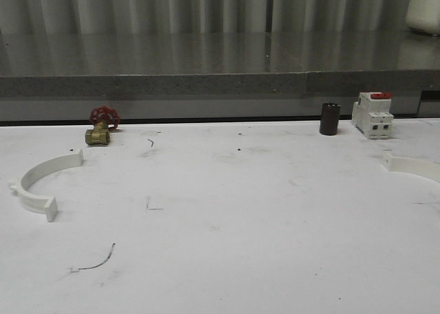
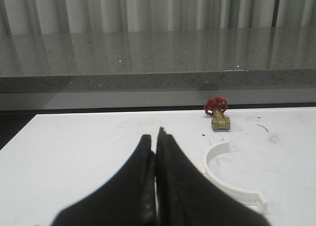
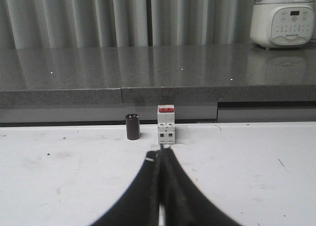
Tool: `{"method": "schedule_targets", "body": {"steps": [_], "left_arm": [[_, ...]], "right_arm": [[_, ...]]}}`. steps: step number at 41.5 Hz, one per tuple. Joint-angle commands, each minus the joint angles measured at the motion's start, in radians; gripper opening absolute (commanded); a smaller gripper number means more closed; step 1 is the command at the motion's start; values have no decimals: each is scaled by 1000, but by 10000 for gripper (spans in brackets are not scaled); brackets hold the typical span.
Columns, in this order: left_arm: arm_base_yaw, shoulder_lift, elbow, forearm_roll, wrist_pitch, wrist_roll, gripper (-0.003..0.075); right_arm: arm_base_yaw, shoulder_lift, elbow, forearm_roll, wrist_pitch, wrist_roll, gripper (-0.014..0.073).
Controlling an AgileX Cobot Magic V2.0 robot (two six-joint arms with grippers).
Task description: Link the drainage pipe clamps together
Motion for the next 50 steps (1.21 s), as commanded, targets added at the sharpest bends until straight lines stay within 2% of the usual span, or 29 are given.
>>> {"method": "schedule_targets", "body": {"steps": [1,18,29,35,43,47,50], "left_arm": [[1,-10,23,-2,-79,-4,-20],[1,-10,23,-2,-79,-4,-20],[1,-10,23,-6,-81,-4,-20],[1,-10,13,-16,-159,-4,-20],[1,3,-174,-19,-158,-4,-20],[1,50,-304,-19,-90,-4,-20],[1,115,-418,-19,12,-4,-20]], "right_arm": [[-5,-16,-5,0,-86,-14,-116],[-5,-16,-5,0,-87,-14,-116],[-5,-16,-6,2,-140,-14,-116],[-5,-16,-67,2,-79,-14,-116],[-5,0,-278,2,117,-14,-116],[-5,55,-402,2,206,-14,-116],[-5,128,-506,1,275,-14,-116]]}}
